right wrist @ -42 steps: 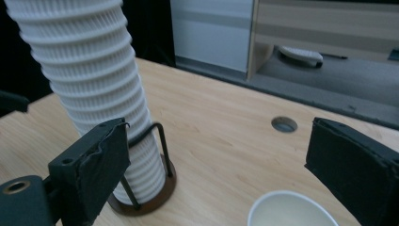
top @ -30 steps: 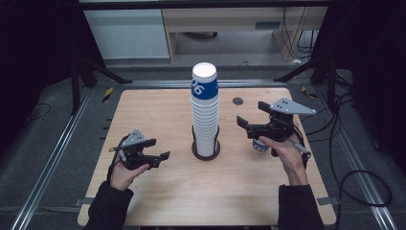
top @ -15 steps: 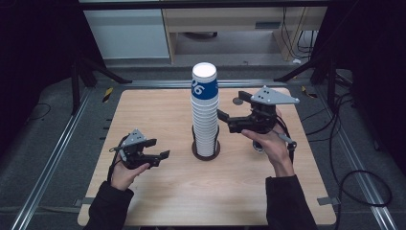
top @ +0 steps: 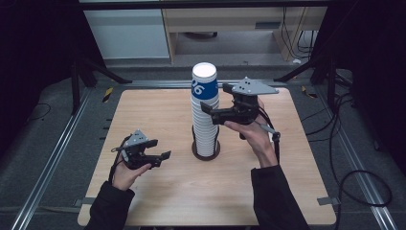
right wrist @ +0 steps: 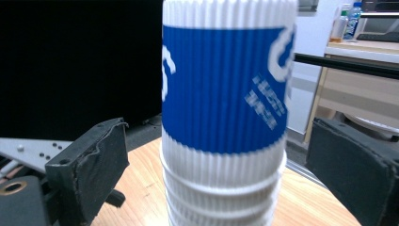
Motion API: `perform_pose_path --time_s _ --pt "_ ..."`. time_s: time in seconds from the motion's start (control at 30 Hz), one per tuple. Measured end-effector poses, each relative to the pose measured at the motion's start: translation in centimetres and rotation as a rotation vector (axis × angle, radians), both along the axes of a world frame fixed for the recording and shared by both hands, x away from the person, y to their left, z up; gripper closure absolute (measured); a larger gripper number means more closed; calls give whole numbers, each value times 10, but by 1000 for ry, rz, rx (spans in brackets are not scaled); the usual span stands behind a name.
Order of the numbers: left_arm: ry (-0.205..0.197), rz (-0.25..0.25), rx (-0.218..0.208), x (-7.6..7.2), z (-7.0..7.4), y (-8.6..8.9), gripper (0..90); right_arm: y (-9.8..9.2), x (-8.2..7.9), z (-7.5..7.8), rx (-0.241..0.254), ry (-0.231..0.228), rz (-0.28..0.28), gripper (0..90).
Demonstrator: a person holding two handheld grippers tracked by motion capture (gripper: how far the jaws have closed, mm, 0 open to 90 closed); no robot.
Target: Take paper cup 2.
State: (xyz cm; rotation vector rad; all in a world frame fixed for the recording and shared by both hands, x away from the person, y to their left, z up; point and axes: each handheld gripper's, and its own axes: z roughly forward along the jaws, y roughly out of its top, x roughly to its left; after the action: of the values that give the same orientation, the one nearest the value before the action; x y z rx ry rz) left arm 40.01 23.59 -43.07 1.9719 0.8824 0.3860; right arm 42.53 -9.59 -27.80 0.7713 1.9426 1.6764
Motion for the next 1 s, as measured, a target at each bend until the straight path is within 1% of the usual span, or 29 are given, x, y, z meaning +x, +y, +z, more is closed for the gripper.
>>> perform_pose_path --time_s 0.07,0.23,0.37,0.43,0.5,0.6,0.67,0.77,0.9,1.0 --pt "2 1 11 1 -1 -1 249 4 3 2 -1 -2 -4 62" --pt "-3 -12 17 0 -2 -3 260 12 11 2 -2 -5 -7 63" --pt "-8 -12 14 0 -1 -3 269 17 19 -1 8 12 -9 67" --pt "-6 -9 13 0 -2 -2 270 19 22 -2 9 9 -15 70" --pt "-5 -7 18 0 -2 -2 272 21 24 -4 21 12 -20 73" --pt "-7 -7 18 0 -2 -2 273 23 27 -6 21 11 -26 77" --pt "-10 -11 15 0 -2 -3 273 24 29 -6 21 20 -21 78" --pt "-9 -15 17 -1 -2 -3 272 26 32 -7 12 16 -34 79" --pt "-10 -21 11 -1 -2 -4 271 29 35 -9 9 19 -38 88" --pt "-9 -25 5 -1 -2 -4 267 30 35 -10 14 13 -37 123"
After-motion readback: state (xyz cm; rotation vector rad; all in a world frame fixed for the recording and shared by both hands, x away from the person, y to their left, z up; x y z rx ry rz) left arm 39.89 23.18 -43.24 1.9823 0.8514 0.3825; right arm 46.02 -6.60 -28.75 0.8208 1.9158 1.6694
